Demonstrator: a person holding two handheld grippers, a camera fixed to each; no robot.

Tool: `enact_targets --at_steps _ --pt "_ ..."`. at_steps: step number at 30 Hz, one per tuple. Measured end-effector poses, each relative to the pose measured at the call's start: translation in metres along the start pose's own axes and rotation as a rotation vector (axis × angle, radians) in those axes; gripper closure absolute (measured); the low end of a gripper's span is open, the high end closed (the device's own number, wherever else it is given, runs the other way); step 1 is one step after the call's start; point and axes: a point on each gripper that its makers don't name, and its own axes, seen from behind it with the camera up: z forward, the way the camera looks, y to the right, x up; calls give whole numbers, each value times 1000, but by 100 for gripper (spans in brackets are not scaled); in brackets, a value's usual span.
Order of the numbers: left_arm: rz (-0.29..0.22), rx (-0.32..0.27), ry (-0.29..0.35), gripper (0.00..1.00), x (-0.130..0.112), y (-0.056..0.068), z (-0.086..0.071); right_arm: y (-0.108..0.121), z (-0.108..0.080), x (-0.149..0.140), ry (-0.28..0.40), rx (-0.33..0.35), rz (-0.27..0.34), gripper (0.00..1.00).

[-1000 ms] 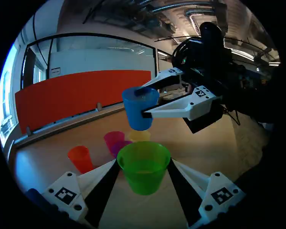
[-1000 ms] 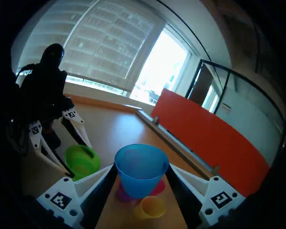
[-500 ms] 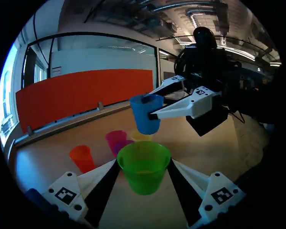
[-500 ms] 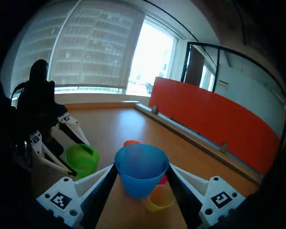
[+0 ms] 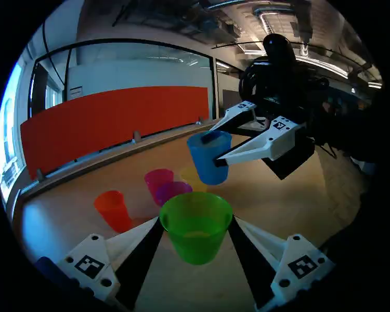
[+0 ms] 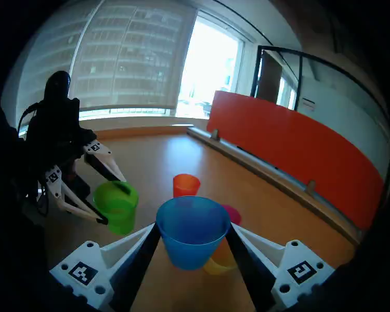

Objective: Pour water

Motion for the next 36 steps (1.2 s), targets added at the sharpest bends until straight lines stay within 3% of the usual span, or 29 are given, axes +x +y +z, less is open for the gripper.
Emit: enact_targets --at_steps 24,36 --pt "21 2 -95 14 -32 -8 7 -8 2 -54 -131 60 8 9" --pt "8 5 -116 13 -40 -15 15 -8 4 -81 -185 79 22 9"
